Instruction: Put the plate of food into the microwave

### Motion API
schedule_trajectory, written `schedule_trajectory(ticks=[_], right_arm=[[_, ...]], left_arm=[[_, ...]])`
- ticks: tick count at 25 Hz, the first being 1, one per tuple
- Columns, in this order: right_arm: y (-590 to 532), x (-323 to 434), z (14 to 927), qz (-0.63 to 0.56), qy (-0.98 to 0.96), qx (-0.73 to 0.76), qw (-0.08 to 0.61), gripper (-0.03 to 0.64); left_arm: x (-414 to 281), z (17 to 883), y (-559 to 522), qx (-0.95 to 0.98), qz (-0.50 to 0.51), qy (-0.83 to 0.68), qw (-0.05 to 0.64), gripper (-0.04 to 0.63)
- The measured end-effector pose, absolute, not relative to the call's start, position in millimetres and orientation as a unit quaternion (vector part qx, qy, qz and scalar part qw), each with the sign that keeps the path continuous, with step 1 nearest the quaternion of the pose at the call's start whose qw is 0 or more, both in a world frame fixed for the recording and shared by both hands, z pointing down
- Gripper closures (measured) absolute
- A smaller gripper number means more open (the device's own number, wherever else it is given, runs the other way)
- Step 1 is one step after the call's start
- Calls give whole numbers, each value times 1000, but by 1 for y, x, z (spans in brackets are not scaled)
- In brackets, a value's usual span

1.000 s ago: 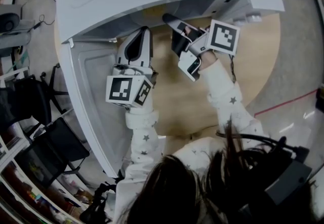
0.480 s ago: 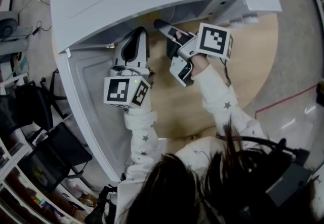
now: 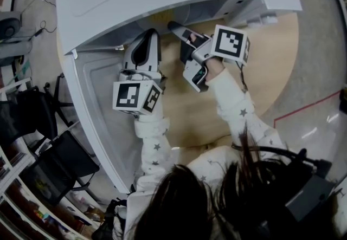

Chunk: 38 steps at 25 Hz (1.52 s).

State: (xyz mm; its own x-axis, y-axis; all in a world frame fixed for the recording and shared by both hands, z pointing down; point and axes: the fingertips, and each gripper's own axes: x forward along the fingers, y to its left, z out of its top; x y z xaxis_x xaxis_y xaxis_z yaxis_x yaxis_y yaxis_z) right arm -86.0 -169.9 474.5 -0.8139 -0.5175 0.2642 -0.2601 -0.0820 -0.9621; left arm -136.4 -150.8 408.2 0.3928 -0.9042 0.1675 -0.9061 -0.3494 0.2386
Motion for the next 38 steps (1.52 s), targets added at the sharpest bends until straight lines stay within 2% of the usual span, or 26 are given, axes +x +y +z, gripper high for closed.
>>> schedule_trajectory(ticks=[13, 24, 26, 28, 38], right_arm=[[-159, -80, 473, -680, 669, -283, 97, 508], [-138, -74, 440, -646, 719, -224, 129, 511], [-132, -66, 429, -644, 720, -218, 138, 585], [-127, -59, 419, -634, 730, -218, 136, 611], [-96, -52, 355, -591, 780, -147, 144, 611]], left_arm=[[-136, 407, -144, 819, 4, -554, 147, 600], [-124, 404, -116, 821, -2, -552, 145, 600], [-117, 396, -109, 824, -6, -550, 139, 600], [-111, 387, -103, 825, -10, -549, 135, 600], [-97, 347, -78, 828, -20, -548, 120, 600]])
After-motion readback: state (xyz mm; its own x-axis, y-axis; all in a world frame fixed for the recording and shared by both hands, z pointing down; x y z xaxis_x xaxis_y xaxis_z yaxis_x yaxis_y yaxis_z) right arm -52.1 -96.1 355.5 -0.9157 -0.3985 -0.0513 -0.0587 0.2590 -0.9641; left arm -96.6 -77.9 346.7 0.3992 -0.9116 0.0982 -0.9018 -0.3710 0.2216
